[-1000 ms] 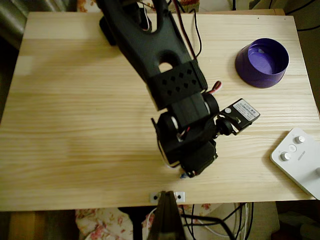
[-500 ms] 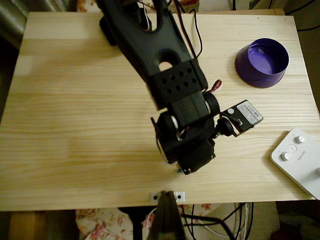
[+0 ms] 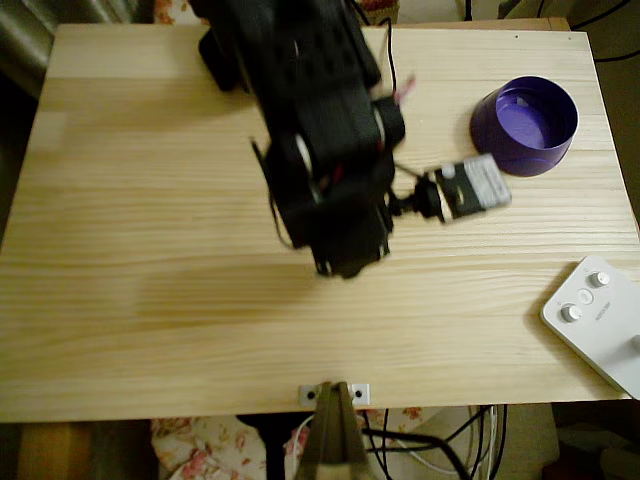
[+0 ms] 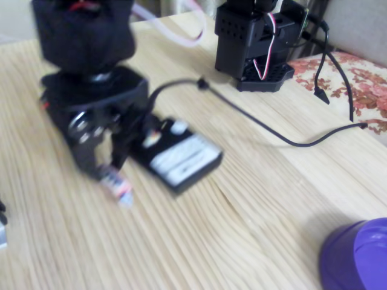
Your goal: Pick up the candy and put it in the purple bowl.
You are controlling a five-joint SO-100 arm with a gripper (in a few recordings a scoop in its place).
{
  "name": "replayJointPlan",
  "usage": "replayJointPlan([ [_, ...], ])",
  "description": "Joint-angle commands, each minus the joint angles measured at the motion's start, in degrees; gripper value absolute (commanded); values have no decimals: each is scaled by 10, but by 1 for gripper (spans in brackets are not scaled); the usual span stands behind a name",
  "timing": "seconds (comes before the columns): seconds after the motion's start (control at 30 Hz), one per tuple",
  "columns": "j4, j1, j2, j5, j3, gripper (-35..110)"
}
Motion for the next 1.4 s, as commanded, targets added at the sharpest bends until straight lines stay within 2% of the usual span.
replayJointPlan([
  [0.0,55,-42,181,22,14,0],
  [0.37,184,-217,388,215,89,0],
  [0.5,166,-298,431,342,136,0],
  [0.73,54,-428,497,503,224,0],
  [0.9,-1,-452,519,520,243,0],
  [1.1,-64,-534,489,527,253,0],
  [1.37,-199,-536,382,541,223,0],
])
